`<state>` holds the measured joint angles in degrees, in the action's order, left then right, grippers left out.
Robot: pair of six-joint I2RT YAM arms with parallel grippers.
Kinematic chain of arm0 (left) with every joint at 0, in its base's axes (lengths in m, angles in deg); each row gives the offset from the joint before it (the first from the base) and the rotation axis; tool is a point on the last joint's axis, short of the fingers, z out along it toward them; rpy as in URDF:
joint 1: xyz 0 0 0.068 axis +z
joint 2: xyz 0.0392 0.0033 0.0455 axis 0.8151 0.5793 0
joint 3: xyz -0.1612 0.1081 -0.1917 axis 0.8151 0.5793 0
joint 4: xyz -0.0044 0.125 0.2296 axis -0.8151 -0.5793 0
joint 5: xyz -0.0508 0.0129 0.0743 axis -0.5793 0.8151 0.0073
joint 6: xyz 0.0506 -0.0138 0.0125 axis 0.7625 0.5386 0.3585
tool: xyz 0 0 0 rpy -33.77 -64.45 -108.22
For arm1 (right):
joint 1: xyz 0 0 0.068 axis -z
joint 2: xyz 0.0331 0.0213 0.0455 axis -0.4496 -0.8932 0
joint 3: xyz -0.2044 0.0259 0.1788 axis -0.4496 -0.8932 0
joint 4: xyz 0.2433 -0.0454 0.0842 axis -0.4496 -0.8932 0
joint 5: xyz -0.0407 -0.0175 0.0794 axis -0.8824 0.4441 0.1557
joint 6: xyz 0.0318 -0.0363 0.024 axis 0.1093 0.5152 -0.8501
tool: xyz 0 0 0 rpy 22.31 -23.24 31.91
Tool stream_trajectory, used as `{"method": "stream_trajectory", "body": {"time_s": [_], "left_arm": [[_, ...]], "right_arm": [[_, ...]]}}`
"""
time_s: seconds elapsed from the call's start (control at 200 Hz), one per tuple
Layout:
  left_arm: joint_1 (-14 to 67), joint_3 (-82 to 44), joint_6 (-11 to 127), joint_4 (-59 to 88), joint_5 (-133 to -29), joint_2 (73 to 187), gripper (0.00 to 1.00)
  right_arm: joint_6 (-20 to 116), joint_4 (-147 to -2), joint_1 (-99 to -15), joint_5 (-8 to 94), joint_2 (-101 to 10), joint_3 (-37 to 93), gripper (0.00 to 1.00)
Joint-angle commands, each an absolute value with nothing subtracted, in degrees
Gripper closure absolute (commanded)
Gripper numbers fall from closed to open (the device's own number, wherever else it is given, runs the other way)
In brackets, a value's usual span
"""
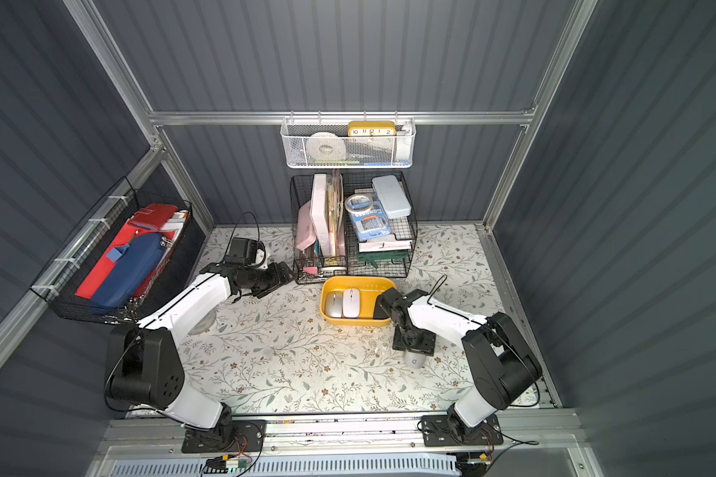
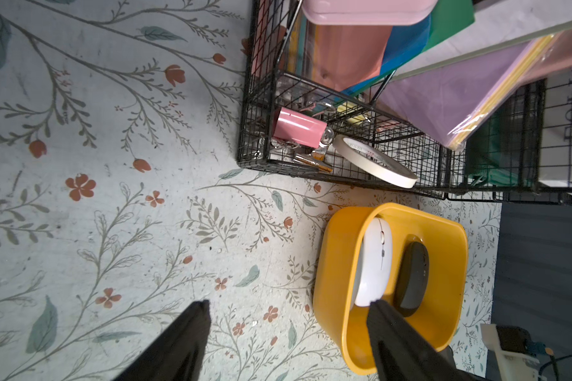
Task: Take out the mouse from the storage box
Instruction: Place the mouse at the center of the board, then pick up the mouse from the storage box.
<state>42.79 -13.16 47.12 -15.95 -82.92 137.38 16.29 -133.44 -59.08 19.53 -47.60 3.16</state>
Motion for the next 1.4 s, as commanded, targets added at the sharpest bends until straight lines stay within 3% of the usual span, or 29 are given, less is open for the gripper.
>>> {"method": "stream_trajectory", "body": {"time_s": [0.0,0.17,0.34,0.47,0.665,0.776,1.076,1.396], "left_arm": [[42.4,-12.9,46.7,-16.1,-83.8,136.3,0.20],[42.3,-13.0,46.7,-15.6,-84.5,137.3,0.20],[42.2,-13.0,47.1,-15.3,-85.2,137.8,0.18],[42.2,-13.3,47.3,-15.2,-85.5,138.4,0.16],[42.1,-13.6,47.3,-15.1,-85.4,138.7,0.15],[42.1,-14.1,47.3,-15.0,-84.8,138.7,0.15],[42.0,-17.6,47.1,-16.4,-84.6,139.7,0.15],[42.1,-16.8,46.8,-17.4,-83.4,138.3,0.15]], "right_arm": [[15.7,-131.9,-59.0,20.0,-47.3,1.9,0.49],[16.9,-130.3,-59.2,21.9,-48.2,0.2,0.44],[19.1,-132.7,-59.7,21.6,-47.3,2.6,0.21],[19.7,-134.4,-60.0,21.9,-43.8,4.7,0.15],[21.1,-138.1,-61.8,22.4,-37.5,11.8,0.14],[24.1,-133.0,-62.2,21.1,-36.9,17.6,0.14],[35.7,-133.5,-62.2,25.8,-66.8,46.0,0.17],[38.9,-127.2,-63.7,26.9,-75.2,46.3,0.17]]}}
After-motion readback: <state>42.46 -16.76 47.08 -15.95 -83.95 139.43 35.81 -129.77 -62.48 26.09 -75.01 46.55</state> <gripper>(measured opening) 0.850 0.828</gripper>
